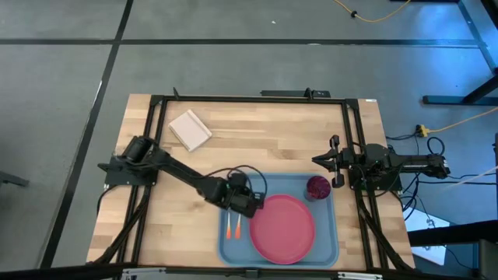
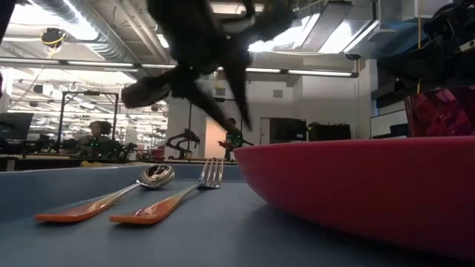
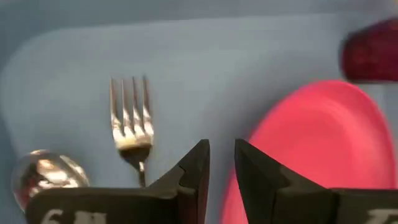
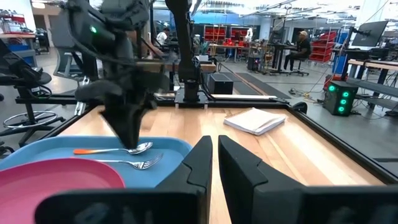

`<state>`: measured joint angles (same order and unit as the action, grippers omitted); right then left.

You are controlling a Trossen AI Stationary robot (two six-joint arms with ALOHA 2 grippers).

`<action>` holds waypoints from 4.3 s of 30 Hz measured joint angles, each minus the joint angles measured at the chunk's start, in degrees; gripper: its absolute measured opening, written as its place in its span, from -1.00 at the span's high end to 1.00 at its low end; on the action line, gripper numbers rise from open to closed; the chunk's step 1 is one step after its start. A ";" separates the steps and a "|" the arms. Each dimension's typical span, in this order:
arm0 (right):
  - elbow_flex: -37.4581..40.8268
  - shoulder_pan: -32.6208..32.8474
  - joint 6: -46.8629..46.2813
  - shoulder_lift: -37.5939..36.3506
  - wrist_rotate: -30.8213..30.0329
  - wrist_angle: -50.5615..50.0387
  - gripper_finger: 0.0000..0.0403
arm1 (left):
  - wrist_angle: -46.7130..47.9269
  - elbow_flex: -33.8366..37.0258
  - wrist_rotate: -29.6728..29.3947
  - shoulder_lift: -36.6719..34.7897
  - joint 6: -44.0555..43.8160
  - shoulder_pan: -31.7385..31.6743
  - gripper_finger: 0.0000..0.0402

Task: Pick and place plate/cup/fork/spoon on tray
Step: Return to Home Position

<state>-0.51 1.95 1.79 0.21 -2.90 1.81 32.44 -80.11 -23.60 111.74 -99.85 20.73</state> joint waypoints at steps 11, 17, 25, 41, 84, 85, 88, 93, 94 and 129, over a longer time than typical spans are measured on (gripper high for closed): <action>-0.02 -0.01 -0.01 0.05 0.00 -0.05 0.84 | -2.29 0.15 1.56 2.39 3.06 -3.55 0.66; -0.02 0.01 -0.01 0.01 0.00 0.02 0.84 | -3.97 0.06 2.05 3.39 3.08 -4.39 0.66; -0.02 0.01 -0.01 0.10 0.00 -0.03 0.84 | -3.48 0.10 3.84 4.68 2.91 -4.72 0.66; -0.02 0.01 -0.01 0.10 -0.02 -0.02 0.84 | -1.67 0.10 3.83 4.61 1.23 -4.70 0.66; 0.04 -0.01 -0.01 0.10 -0.02 0.02 0.84 | 31.27 -25.91 -6.76 4.48 11.23 -2.36 0.66; 0.04 0.00 0.01 0.10 0.00 0.02 0.84 | 35.11 -29.05 -9.88 4.47 14.74 -1.77 0.66; 0.04 0.01 -0.01 0.10 0.00 0.02 0.84 | 41.24 -36.42 -16.37 4.39 30.14 0.17 0.66; 0.04 0.01 -0.01 0.09 -0.01 0.02 0.84 | 43.60 -42.57 -20.89 4.23 46.07 4.42 0.66; 0.04 -0.01 -0.01 0.10 0.00 0.02 0.84 | 44.88 -42.59 -19.10 4.25 49.76 4.98 0.66; 0.04 0.01 -0.01 0.12 0.00 0.02 0.84 | -33.68 46.84 0.72 -42.83 86.83 -5.25 0.66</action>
<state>-0.47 1.96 1.78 0.34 -2.90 1.83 -1.24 -33.27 -22.88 68.91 -13.02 15.48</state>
